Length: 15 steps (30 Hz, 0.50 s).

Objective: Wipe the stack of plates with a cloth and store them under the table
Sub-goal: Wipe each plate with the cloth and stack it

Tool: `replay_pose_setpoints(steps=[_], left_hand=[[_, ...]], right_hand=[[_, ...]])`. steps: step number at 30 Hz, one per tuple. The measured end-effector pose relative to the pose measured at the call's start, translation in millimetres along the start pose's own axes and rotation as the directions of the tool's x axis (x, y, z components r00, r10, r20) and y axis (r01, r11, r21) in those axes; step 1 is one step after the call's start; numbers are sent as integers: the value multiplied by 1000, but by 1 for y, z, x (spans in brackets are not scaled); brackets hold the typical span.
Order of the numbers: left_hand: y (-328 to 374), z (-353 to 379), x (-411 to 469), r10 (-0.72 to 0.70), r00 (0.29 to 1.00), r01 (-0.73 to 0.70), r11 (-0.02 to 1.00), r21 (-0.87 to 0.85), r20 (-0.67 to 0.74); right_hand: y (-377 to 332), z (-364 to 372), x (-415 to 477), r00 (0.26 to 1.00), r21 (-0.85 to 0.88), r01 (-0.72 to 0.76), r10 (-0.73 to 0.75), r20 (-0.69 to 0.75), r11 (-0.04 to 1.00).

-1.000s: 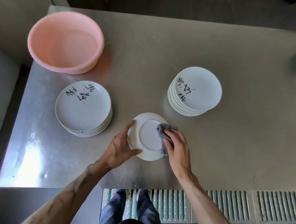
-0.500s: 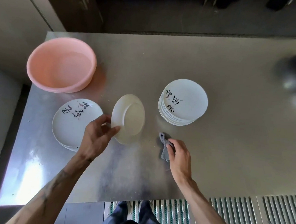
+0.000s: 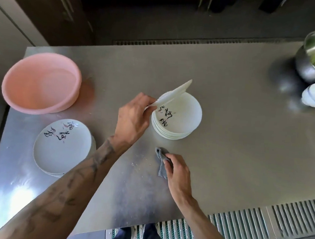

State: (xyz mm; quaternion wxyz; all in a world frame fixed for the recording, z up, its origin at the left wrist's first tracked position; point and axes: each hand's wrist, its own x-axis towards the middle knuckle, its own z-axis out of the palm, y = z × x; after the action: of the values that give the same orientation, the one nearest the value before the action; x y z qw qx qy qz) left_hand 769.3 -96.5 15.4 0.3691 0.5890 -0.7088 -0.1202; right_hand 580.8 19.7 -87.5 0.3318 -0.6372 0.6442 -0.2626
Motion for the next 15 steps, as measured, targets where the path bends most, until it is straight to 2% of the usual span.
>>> replay_pose_setpoints(steps=[5, 11, 15], left_hand=[[-4, 30, 5, 54, 997, -54, 998, -11, 59], [-12, 53, -3, 83, 986, -52, 976, -211, 142], [-26, 59, -10, 84, 967, -20, 965, -261, 239]], right_hand=[[5, -3, 4, 1000, -3, 3, -3, -10, 1000], [11, -1, 8, 1000, -1, 3, -3, -9, 1000], [14, -1, 8, 1000, 0, 11, -11, -4, 1000]])
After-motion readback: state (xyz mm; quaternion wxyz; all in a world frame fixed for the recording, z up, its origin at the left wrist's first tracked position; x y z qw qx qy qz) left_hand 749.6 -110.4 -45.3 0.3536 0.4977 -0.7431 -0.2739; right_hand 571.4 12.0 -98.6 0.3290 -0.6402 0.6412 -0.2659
